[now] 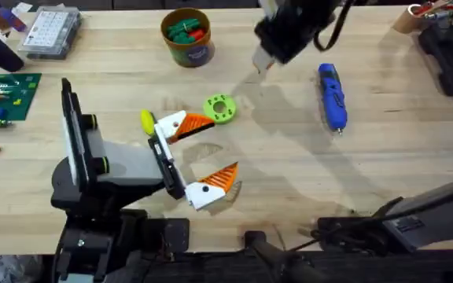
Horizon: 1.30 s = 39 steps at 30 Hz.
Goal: Pick up the gripper from the table and insert it into the empty holder that is missing its gripper. Then pick up a screw, insert it into the mounting hole, and use the screwdriver to tighten it. Finally, clean up the table by picking up the vegetable and placing it into the bucket.
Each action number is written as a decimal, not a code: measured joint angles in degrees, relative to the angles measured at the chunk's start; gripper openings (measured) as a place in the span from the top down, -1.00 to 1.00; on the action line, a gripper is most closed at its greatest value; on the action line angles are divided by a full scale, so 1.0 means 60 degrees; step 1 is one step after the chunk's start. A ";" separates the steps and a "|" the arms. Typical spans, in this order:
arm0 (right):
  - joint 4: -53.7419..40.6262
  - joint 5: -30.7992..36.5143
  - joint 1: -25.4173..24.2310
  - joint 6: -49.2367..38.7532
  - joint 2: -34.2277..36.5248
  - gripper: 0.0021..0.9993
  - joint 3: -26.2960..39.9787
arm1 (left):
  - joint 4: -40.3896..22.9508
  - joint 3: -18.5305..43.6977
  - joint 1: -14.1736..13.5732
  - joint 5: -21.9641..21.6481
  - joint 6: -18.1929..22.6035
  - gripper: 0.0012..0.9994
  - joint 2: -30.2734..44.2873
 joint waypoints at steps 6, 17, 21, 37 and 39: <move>-0.0709 0.0002 0.0198 -0.0006 -0.0031 1.00 0.1126 | -0.0002 0.0000 0.0000 -0.0002 0.0000 -0.98 -0.0002; -0.1149 0.0333 0.1994 -0.0449 -0.0031 1.00 0.1632 | -0.0002 0.0000 0.0000 -0.0002 0.0000 -0.98 0.0000; -0.1038 0.0397 0.2753 -0.0670 -0.0031 1.00 0.1636 | 0.0000 0.0000 0.0000 0.0002 0.0000 -0.98 0.0000; -0.1526 0.0430 0.3776 -0.0917 0.0689 1.00 0.3794 | 0.0000 0.0000 0.0000 0.0000 -0.0002 -0.98 0.0000; -0.1756 0.0437 0.3840 -0.1027 0.0915 1.00 0.4271 | 0.0000 0.0000 0.0000 0.0000 0.0000 -0.98 0.0000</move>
